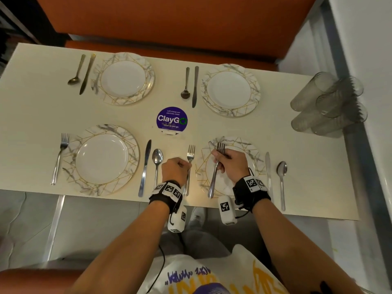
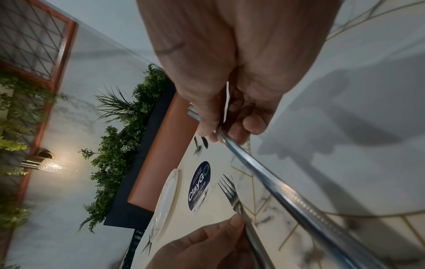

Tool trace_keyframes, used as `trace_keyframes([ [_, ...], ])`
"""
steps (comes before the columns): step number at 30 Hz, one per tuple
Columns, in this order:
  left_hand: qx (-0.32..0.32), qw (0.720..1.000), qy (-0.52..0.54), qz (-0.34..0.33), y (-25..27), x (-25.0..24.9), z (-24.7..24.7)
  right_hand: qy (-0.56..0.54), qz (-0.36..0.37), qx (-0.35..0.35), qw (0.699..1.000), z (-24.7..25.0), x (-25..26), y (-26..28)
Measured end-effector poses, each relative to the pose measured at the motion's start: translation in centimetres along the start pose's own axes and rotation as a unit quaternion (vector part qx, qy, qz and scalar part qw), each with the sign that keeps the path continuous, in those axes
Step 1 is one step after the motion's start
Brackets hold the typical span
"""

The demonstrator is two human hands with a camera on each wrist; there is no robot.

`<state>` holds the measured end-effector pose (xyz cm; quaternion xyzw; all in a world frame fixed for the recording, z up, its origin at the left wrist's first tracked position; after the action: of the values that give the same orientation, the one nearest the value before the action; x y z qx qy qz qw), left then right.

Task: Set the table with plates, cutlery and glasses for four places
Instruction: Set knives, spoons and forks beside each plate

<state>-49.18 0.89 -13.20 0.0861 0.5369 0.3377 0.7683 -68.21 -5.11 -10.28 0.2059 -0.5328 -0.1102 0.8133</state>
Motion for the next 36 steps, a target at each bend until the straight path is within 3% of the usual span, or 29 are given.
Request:
trace_keyframes([
  [6, -0.001, 1.000, 0.016, 0.000, 0.2, 0.3, 0.1, 0.001, -0.008, 0.003, 1.000, -0.2, -0.2, 0.0],
  [13, -0.032, 0.998, 0.007, -0.059, 1.3, 1.0, 1.9, 0.018, 0.001, 0.014, 1.000, -1.7, 0.0, -0.2],
  [16, -0.076, 0.990, -0.037, -0.113, 1.9, 2.5, 4.5, 0.013, 0.006, 0.015, 1.000, -3.1, 0.5, 0.2],
  [20, -0.111, 0.976, -0.139, -0.125, 2.5, 5.4, 8.4, -0.007, 0.005, 0.017, 1.000, -5.1, 1.4, 1.2],
  [28, -0.030, 0.954, -0.218, -0.203, 3.1, 8.5, 11.3, -0.015, 0.013, -0.002, 1.000, -7.5, 1.8, 3.8],
  [36, -0.016, 0.945, -0.243, -0.217, 3.2, 9.2, 11.4, 0.000, 0.005, -0.009, 1.000, -7.6, 1.6, 4.9],
])
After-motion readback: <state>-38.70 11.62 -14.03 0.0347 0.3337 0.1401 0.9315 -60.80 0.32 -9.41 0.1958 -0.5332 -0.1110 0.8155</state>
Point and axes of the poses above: each hand's wrist, its own y-axis away from the middle knuckle, its own z-axis out of the back of the hand, x = y × z, the point moved 1 cm from there along -y, towards the middle knuckle, and after that the axes turned 9 degrees about y, right-handed, at the moved point
